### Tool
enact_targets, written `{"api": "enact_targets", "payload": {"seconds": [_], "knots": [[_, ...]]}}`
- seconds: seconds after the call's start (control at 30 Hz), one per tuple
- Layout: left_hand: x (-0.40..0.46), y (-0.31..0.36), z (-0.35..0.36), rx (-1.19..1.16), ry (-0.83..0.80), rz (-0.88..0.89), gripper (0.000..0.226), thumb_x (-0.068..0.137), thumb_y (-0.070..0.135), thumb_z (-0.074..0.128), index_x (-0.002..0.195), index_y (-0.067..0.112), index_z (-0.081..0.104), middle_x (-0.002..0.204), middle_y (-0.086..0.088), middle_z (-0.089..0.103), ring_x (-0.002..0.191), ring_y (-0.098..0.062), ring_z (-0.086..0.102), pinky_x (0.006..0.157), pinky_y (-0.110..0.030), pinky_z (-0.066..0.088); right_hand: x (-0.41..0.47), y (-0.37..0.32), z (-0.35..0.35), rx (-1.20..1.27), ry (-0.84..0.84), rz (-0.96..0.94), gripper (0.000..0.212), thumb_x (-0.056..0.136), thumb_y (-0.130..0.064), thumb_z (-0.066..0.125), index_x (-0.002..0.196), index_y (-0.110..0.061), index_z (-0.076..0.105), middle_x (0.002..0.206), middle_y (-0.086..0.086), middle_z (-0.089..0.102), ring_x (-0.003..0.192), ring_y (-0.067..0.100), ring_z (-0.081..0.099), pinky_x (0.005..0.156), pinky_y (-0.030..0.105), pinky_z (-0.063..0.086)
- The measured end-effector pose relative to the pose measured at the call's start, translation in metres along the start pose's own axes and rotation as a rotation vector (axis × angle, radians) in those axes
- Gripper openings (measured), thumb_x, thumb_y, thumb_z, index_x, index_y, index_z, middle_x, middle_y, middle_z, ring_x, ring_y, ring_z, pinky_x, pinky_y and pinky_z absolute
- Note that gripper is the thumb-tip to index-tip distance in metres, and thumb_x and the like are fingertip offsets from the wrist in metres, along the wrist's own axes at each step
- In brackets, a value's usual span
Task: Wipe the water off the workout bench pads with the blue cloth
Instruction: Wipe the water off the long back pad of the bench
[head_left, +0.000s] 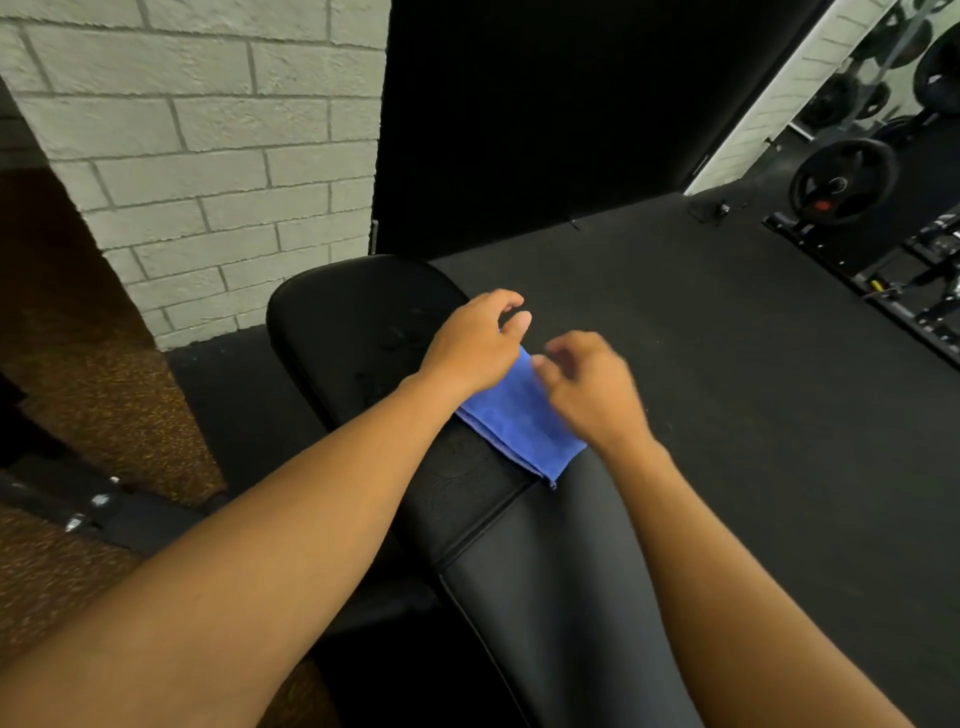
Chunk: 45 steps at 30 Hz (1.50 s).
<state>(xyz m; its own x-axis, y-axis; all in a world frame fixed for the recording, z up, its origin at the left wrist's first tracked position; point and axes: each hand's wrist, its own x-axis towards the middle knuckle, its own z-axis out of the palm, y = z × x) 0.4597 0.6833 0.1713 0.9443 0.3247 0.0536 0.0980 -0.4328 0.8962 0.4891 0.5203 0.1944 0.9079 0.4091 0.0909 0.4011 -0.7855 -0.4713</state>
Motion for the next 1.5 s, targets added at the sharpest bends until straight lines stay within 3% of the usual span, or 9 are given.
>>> {"api": "enact_targets", "payload": {"seconds": [0.13, 0.23, 0.47, 0.57, 0.77, 0.87, 1.07, 1.33, 1.5], "knots": [[-0.001, -0.001, 0.004, -0.02, 0.021, -0.017, 0.036, 0.105, 0.037, 0.046, 0.137, 0.025, 0.059, 0.138, 0.007, 0.059, 0.125, -0.011, 0.055, 0.099, -0.025, 0.042, 0.005, -0.022, 0.044, -0.187, -0.225, 0.065, 0.05, 0.093, -0.05, 0.05, 0.129, -0.015, 0.051, 0.125, 0.007, 0.051, 0.114, 0.031, 0.052, 0.093, 0.048, 0.046], [-0.003, -0.006, 0.003, 0.016, 0.022, 0.01, 0.035, 0.105, 0.036, 0.045, 0.136, 0.025, 0.059, 0.138, 0.007, 0.059, 0.124, -0.012, 0.055, 0.102, -0.03, 0.045, 0.018, -0.024, 0.054, -0.201, -0.292, 0.134, 0.078, 0.081, -0.069, 0.041, 0.138, -0.017, 0.043, 0.13, 0.003, 0.052, 0.117, 0.03, 0.052, 0.095, 0.05, 0.045], [-0.012, -0.02, -0.001, 0.029, 0.003, 0.01, 0.034, 0.106, 0.036, 0.041, 0.131, 0.025, 0.061, 0.133, 0.007, 0.059, 0.115, -0.012, 0.056, 0.094, -0.027, 0.044, 0.073, -0.013, 0.034, 0.003, -0.548, 0.253, 0.042, 0.084, -0.05, 0.043, 0.1, -0.018, 0.066, 0.105, 0.001, 0.067, 0.087, 0.015, 0.06, 0.072, 0.031, 0.045], [-0.017, -0.018, -0.006, 0.009, 0.042, 0.001, 0.034, 0.107, 0.036, 0.04, 0.131, 0.025, 0.061, 0.134, 0.009, 0.058, 0.111, -0.007, 0.055, 0.094, -0.027, 0.044, 0.072, -0.012, 0.044, 0.068, -0.555, 0.287, 0.044, 0.089, -0.055, 0.045, 0.105, -0.02, 0.066, 0.106, -0.001, 0.068, 0.089, 0.013, 0.063, 0.074, 0.032, 0.047], [-0.022, -0.014, -0.01, 0.0, 0.065, -0.016, 0.032, 0.107, 0.036, 0.04, 0.127, 0.026, 0.063, 0.129, 0.012, 0.059, 0.108, -0.002, 0.053, 0.088, -0.021, 0.042, 0.058, 0.013, 0.032, 0.189, -0.618, 0.478, 0.086, 0.069, -0.092, 0.047, 0.122, -0.028, 0.068, 0.122, -0.01, 0.063, 0.11, 0.015, 0.06, 0.099, 0.033, 0.04], [-0.024, -0.011, -0.01, 0.006, 0.059, -0.007, 0.032, 0.108, 0.036, 0.038, 0.126, 0.026, 0.063, 0.127, 0.011, 0.059, 0.107, -0.001, 0.051, 0.09, -0.023, 0.041, 0.043, 0.044, 0.025, 0.33, -0.669, 0.571, 0.083, 0.062, -0.093, 0.056, 0.11, -0.028, 0.075, 0.113, -0.006, 0.074, 0.106, 0.015, 0.069, 0.108, 0.035, 0.043], [-0.032, -0.013, -0.019, -0.016, 0.082, -0.01, 0.032, 0.108, 0.037, 0.037, 0.123, 0.028, 0.064, 0.121, 0.014, 0.059, 0.106, -0.003, 0.053, 0.082, -0.008, 0.036, 0.048, 0.035, 0.025, 0.29, -0.686, 0.587, 0.089, 0.056, -0.094, 0.058, 0.107, -0.023, 0.075, 0.104, 0.0, 0.077, 0.098, 0.021, 0.073, 0.101, 0.04, 0.049], [-0.055, -0.017, -0.035, -0.032, 0.145, 0.018, 0.032, 0.109, 0.035, 0.038, 0.12, 0.025, 0.066, 0.119, 0.012, 0.064, 0.105, -0.003, 0.056, 0.086, -0.016, 0.043, 0.072, -0.016, 0.039, 0.252, -0.597, 0.477, 0.087, 0.07, -0.093, 0.047, 0.099, -0.017, 0.077, 0.088, 0.005, 0.078, 0.085, 0.025, 0.075, 0.093, 0.043, 0.054], [-0.07, -0.017, -0.04, -0.025, 0.161, -0.002, 0.032, 0.108, 0.035, 0.039, 0.126, 0.027, 0.065, 0.125, 0.013, 0.063, 0.111, -0.001, 0.055, 0.086, -0.01, 0.038, 0.059, -0.005, 0.032, 0.23, -0.591, 0.482, 0.097, 0.058, -0.098, 0.05, 0.12, -0.026, 0.069, 0.122, 0.0, 0.067, 0.101, 0.022, 0.067, 0.099, 0.039, 0.046]]}}
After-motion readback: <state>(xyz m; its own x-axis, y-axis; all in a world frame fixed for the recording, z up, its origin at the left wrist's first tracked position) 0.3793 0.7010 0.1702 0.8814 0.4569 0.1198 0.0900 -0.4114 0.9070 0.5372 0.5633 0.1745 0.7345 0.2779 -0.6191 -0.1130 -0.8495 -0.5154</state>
